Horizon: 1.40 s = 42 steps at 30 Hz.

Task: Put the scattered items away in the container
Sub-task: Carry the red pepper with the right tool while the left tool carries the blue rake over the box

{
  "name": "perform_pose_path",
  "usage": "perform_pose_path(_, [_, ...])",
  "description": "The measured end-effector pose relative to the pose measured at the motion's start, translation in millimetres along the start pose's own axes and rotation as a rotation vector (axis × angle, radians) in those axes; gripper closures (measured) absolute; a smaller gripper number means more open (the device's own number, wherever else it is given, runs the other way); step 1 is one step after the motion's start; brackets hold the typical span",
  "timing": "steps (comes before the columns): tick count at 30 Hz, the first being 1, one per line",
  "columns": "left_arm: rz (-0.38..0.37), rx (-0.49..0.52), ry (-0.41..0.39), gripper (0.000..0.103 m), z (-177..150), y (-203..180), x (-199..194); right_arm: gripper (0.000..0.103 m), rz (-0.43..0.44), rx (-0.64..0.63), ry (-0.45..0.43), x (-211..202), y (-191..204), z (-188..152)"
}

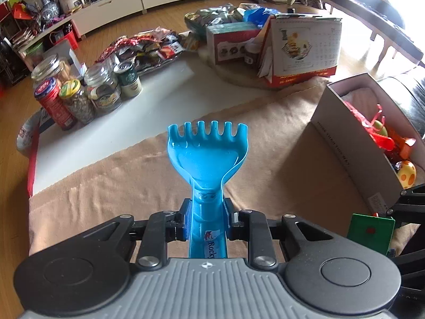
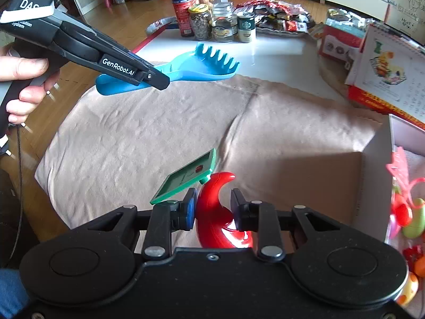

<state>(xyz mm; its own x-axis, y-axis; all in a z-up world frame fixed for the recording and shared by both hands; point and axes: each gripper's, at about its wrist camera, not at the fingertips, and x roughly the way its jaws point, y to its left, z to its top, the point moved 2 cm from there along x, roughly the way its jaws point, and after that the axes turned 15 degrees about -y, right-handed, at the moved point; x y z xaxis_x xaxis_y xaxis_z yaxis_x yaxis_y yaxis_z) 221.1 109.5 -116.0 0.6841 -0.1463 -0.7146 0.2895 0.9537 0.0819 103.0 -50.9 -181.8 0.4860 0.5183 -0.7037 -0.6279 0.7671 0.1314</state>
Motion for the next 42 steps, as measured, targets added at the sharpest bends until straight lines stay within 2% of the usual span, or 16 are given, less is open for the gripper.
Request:
perform_pose_path(10, [-0.102,0.115,-0.087,0.079,42.6,-110.7,-47.7,0.074,-0.129,0.018,-0.055,-82.4,-40.2,-3.4])
perform_pose_path(17, [-0.180,0.195,-0.129,0.079,59.8,-199.7,-61.0,0.074,-0.261,0.029,-0.061,-128.6,-75.9,-18.7])
perform_pose_path(23, [-0.189,0.257,-0.166,0.079,74.5,-261.2,-65.7,0.074,-0.345,0.037,-0.073,-166.2,-102.2,-25.9])
perform_pose_path(28, [-0.173,0.270,-0.181,0.079,88.9,-296.9,-67.6,0.074,-0.372,0.052,-0.083,-188.3,-117.9,-33.3])
perform_pose_path(36, [-0.146,0.286,-0.200,0.079,106.0,-344.1,-66.8,0.074,-0.371,0.073,-0.092,-200.9,-133.7,-40.5])
perform_pose_path(42, [-0.172,0.264,-0.194,0.079,106.4,-367.6,-63.1,0.074,-0.361,0.090,-0.098,-203.7,-144.5,-44.3])
